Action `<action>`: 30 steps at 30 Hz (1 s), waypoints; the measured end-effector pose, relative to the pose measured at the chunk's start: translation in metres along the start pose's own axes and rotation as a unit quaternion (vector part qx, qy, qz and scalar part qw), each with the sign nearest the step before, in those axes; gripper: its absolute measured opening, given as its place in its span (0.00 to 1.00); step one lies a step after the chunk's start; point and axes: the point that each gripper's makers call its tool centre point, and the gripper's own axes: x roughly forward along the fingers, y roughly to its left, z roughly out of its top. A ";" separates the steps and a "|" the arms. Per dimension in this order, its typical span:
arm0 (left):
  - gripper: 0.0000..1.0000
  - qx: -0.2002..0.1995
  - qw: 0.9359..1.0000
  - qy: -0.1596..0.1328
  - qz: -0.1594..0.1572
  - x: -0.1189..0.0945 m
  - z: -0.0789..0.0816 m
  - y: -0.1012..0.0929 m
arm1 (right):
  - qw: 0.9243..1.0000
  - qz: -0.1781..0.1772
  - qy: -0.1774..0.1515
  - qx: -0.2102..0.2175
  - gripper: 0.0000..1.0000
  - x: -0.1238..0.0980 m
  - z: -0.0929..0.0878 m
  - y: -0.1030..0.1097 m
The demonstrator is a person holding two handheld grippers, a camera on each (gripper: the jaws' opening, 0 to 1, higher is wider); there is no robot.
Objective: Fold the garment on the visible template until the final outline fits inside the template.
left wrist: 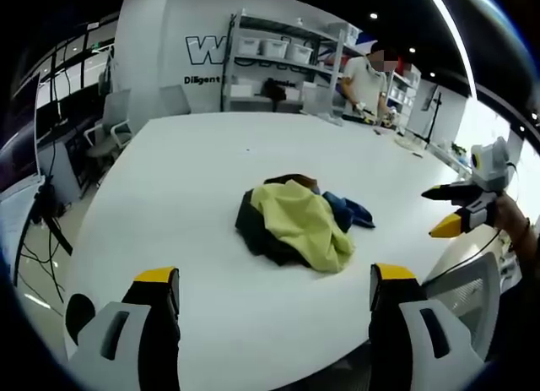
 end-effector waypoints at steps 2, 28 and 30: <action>0.91 0.001 1.000 0.003 0.001 0.000 -0.001 0.000 | 1.000 0.000 0.000 0.001 0.99 0.000 0.000 0.000; 0.87 -0.006 1.000 0.005 -0.002 0.009 0.005 0.004 | 0.999 0.011 -0.034 -0.009 0.96 0.008 0.018 -0.003; 0.86 -0.007 1.000 0.004 -0.003 0.011 0.006 0.005 | 0.999 0.013 -0.043 -0.003 0.96 0.010 0.022 -0.002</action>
